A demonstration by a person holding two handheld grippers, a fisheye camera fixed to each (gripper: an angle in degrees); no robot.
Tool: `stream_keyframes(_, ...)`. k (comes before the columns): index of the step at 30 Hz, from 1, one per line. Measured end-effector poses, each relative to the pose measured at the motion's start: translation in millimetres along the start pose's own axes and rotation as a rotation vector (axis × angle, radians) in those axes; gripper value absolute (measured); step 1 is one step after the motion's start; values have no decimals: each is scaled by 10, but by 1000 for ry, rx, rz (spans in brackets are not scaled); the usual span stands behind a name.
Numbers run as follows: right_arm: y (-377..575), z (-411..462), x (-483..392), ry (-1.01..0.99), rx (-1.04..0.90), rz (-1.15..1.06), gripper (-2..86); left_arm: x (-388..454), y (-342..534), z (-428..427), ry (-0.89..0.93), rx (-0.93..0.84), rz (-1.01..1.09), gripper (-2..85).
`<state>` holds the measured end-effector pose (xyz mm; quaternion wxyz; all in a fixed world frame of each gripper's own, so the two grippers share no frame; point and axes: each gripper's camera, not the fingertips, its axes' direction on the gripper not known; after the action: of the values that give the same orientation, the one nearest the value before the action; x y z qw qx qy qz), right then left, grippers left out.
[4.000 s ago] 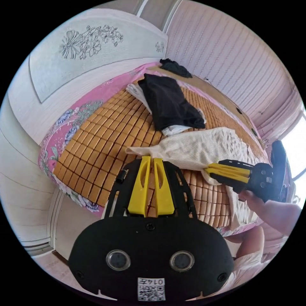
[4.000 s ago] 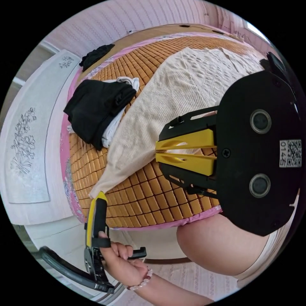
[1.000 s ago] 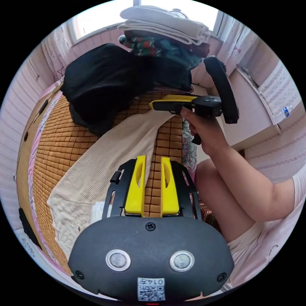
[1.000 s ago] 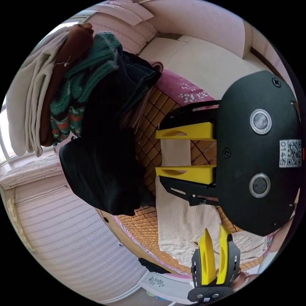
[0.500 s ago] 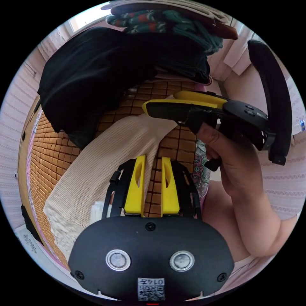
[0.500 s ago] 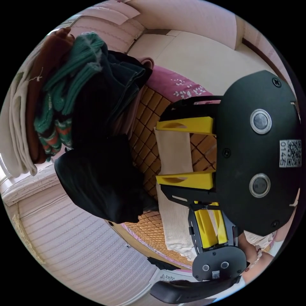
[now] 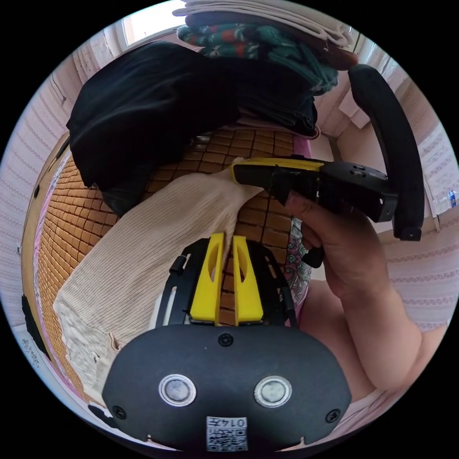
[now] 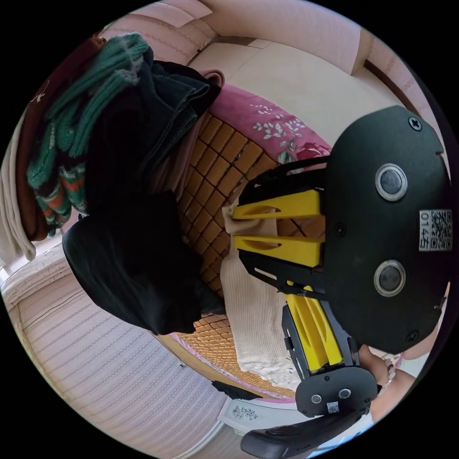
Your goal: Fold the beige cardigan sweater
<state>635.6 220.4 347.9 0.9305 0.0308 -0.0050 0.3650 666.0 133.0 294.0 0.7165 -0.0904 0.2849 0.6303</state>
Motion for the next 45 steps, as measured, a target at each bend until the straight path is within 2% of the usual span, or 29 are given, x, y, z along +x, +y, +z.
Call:
stream_keyframes(16, -54, -13, -158, -111, 69, 17, 11, -276, 402, -31, 78, 30, -101, -10)
stream_keyframes(24, -35, -52, -1312, 5, 71, -365, 11, -589, 900, -326, 151, 100, -172, -10)
stream_keyframes(34, 161, -210, -2490, -33, 103, -597, 13, -982, 1907, -1055, 110, 194, -254, -10)
stream_keyframes(37, 228, -375, -2857, -95, 131, -658, 14, -1157, 2380, -1340, 114, 251, -318, -10)
stream_keyframes(40, 288, -608, -3375, -255, 159, -743, 15, -1349, 3000, -1666, 97, 345, -393, -10)
stream_keyframes(43, 421, -874, -4212, -484, 152, -881, 17, -1604, 3770, -2033, 70, 462, -527, -8)
stream_keyframes(45, 697, -958, -5002, -631, 85, -992, 20, -1780, 4504, -2381, -10, 557, -636, -2)
